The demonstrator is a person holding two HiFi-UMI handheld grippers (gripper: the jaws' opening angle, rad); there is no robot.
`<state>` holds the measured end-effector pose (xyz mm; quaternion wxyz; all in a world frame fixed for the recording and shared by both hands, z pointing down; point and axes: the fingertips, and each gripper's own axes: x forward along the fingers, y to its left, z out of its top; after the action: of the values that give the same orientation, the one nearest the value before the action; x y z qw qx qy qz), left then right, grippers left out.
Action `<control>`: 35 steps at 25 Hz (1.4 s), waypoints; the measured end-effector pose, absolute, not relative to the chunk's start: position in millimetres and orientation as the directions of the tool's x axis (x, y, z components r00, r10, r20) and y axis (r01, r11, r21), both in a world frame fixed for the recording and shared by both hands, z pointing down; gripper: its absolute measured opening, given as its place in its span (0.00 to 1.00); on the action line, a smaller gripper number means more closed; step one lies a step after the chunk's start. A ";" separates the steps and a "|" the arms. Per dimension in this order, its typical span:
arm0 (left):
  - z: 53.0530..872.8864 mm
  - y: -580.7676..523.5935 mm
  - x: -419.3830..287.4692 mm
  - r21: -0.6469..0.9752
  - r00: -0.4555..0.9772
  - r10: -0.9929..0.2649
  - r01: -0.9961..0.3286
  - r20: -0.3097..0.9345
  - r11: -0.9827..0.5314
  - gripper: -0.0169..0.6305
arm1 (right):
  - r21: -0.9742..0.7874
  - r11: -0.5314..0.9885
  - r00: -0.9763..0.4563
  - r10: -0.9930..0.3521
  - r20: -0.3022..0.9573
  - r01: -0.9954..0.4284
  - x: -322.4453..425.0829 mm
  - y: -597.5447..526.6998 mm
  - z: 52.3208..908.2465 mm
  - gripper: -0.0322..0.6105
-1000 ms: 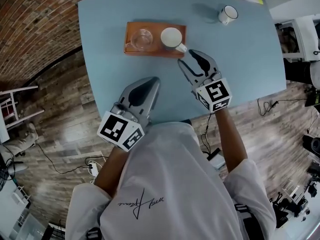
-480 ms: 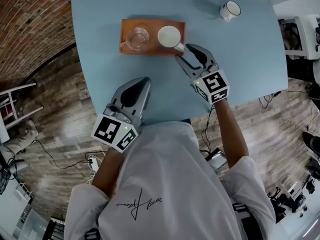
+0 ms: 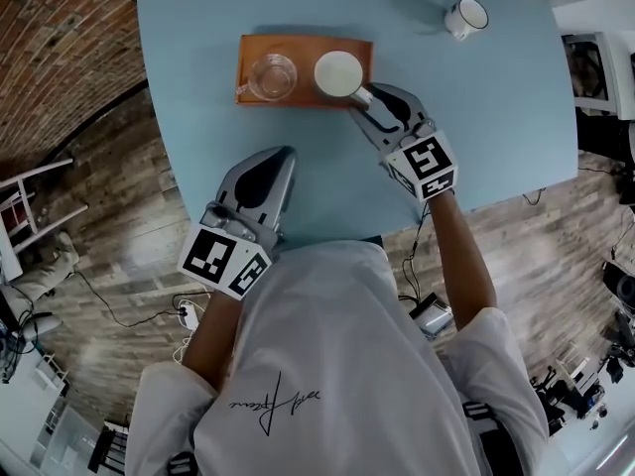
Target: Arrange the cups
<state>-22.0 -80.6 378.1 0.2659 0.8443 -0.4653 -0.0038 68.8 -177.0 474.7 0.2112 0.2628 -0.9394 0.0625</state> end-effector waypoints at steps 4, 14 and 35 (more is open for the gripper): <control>378.3 -82.6 -20.0 0.453 0.571 -0.782 -0.783 0.250 -0.427 0.04 | -0.014 0.860 -0.783 -0.458 0.422 -0.510 67.2 -177.4 474.0 0.31; 382.2 -82.4 -23.3 0.459 0.571 -0.774 -0.785 0.273 -0.417 0.04 | -0.017 0.863 -0.799 -0.459 0.388 -0.504 59.9 -176.6 473.7 0.24; 370.1 -87.0 -11.9 0.530 0.583 -0.783 -0.745 0.219 -0.406 0.04 | 0.008 0.813 -0.740 -0.534 0.408 -0.583 62.2 -174.4 472.2 0.15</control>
<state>-11.9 -87.0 370.1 0.2988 0.8379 -0.4557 -0.0319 62.2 -174.4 472.2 0.1995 0.3000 -0.9309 0.0602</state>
